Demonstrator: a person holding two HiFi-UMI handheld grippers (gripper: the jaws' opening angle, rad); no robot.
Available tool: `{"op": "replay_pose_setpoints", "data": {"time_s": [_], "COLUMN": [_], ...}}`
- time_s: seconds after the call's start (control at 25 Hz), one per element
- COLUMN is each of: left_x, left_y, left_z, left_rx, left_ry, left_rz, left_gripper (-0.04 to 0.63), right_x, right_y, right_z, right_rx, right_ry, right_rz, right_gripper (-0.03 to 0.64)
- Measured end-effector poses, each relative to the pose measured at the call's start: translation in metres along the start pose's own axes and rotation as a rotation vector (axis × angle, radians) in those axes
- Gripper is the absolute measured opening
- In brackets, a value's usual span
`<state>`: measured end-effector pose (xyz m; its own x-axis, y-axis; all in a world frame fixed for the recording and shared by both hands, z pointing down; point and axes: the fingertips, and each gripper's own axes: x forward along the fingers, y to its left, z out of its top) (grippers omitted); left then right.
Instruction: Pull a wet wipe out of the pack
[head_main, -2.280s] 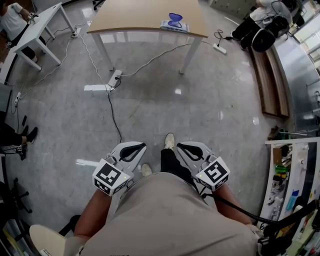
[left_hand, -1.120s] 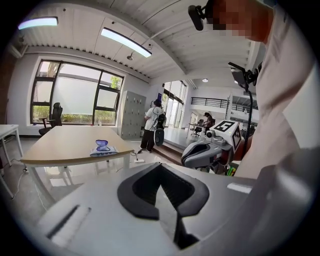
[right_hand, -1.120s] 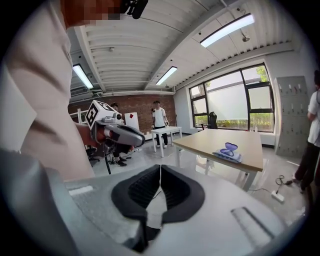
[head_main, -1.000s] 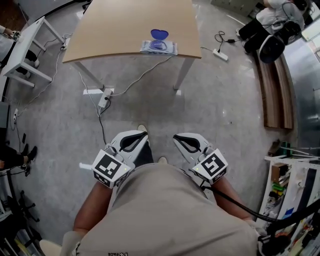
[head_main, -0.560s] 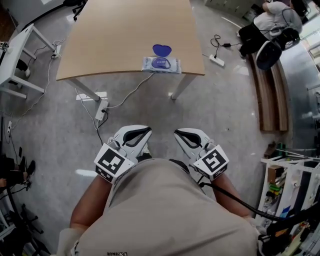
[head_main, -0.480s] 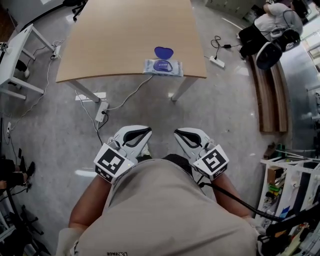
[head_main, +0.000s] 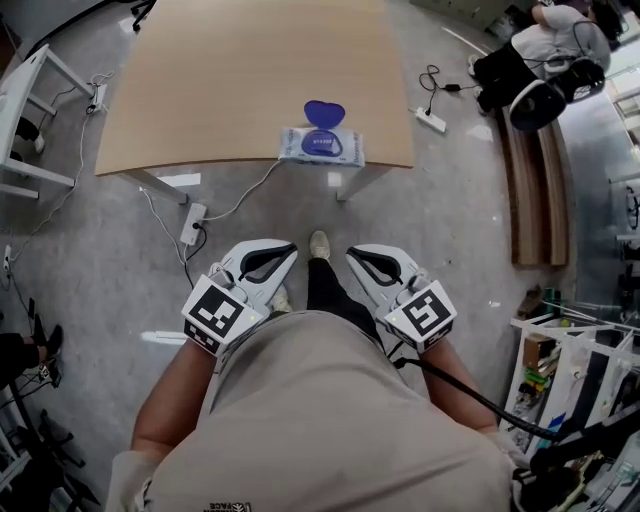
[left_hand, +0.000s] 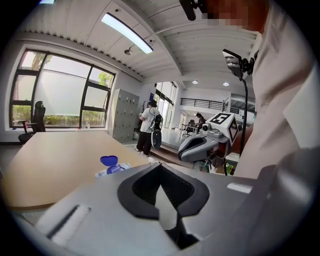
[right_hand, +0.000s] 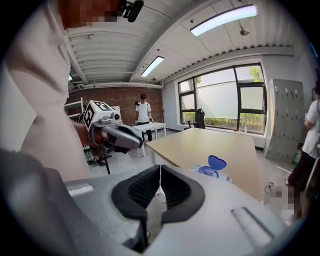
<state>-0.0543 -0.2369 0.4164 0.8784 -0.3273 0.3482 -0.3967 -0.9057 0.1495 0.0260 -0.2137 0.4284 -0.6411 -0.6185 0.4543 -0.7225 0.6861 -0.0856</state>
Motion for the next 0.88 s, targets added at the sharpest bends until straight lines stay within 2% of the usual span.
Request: {"op": "replay_pose_setpoints", "data": {"time_s": [0.12,0.48,0.88], "left_x": [0.020,0.104,0.160], "left_y": [0.019,0.076,0.138], "left_z": [0.009,0.025,0.007], "left_rx": [-0.012,-0.017,-0.065], "left_ry": [0.013,0.083,0.174], "left_rz": [0.015,0.069,0.148], "left_gripper": [0.006,0.006,0.006], "right_x": [0.012,0.047,0.106], "right_y": [-0.036,-0.136,-0.211], "right_z": [0.006,0.007,-0.023], "right_rx": [-0.014,-0.059,-0.097], "right_ry": [0.013,0.013,0.102], "right_rz": [-0.007,0.098,0.178], "right_gripper": [0.006,0.008,0.020]}}
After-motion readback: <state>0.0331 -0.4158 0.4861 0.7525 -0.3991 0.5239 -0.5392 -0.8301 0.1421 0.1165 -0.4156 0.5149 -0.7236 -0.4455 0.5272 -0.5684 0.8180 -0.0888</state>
